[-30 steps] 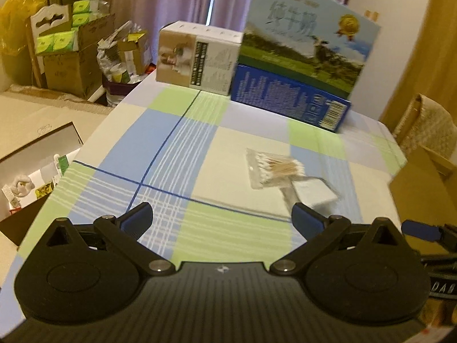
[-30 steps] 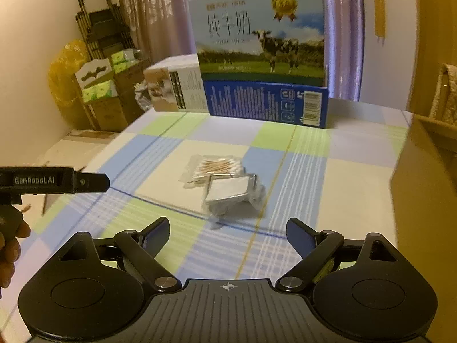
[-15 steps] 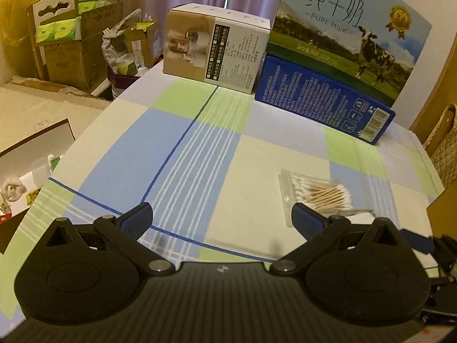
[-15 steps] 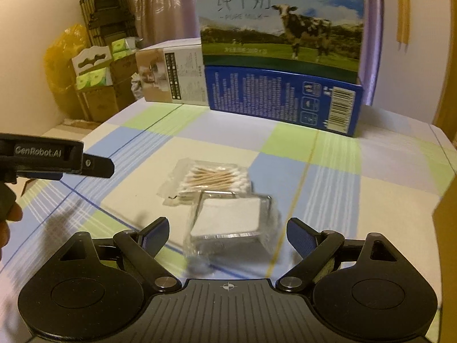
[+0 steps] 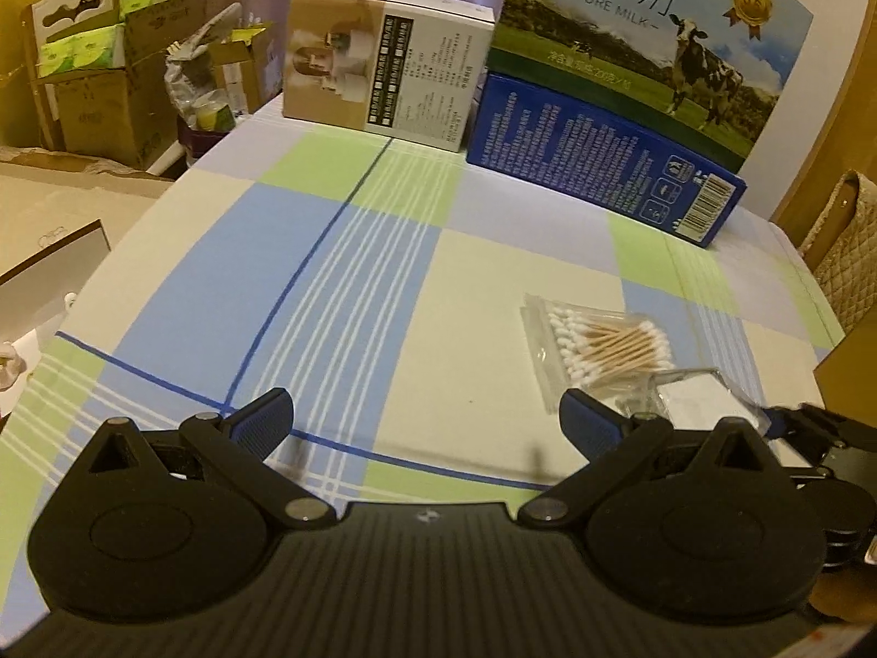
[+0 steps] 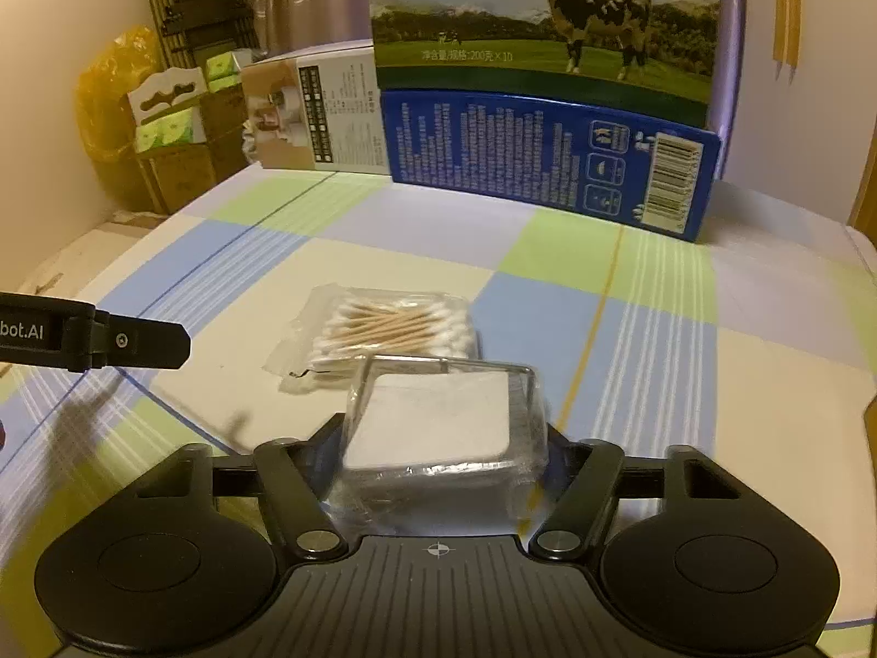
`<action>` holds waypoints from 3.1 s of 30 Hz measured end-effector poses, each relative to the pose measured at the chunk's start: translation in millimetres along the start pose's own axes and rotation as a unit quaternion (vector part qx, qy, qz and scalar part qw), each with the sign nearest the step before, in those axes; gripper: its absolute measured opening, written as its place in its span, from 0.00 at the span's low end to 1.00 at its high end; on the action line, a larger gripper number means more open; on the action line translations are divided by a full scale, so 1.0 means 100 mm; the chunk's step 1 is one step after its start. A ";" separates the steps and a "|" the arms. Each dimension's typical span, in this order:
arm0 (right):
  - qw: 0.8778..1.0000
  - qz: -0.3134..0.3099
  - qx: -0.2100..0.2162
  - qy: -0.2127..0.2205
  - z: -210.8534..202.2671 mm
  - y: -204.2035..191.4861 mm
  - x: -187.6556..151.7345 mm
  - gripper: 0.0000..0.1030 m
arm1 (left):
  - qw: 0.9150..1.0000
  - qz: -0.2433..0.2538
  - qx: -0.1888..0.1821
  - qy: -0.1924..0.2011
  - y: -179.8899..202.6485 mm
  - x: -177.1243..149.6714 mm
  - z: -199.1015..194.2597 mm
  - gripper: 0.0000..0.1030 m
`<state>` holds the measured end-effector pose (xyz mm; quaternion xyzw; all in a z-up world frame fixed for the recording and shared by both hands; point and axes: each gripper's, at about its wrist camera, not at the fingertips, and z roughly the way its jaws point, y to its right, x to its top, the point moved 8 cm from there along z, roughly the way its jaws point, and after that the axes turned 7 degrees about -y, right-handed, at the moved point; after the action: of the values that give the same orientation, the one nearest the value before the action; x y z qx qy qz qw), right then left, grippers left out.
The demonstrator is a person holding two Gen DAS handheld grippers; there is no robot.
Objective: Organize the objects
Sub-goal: 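Grasp the cotton swab bag with the left tool while the right tool grasps the clear white-lidded container, then lift and carry the swab bag and container with both tools toward the cardboard box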
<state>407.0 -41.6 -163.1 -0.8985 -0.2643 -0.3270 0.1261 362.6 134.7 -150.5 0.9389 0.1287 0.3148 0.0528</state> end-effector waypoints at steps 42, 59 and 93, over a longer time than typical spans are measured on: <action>0.996 0.085 -0.013 -0.021 -0.54 0.51 -0.16 0.60 | 0.961 0.240 -0.083 -0.113 1.25 -0.48 0.39 0.23; 0.997 0.079 -0.007 -0.021 -1.40 0.11 -0.70 0.60 | 0.989 0.102 -0.032 -0.099 1.18 -1.33 -0.62 0.22; 0.986 0.142 -0.073 0.044 -3.79 0.06 -1.70 0.60 | 0.989 0.108 -0.094 -0.030 1.85 -1.94 -2.64 0.22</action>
<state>103.5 -264.9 11.5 -0.9184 -0.1033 -0.3636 0.1170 92.2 -91.3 -19.2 0.9473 -0.0053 0.3007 0.1101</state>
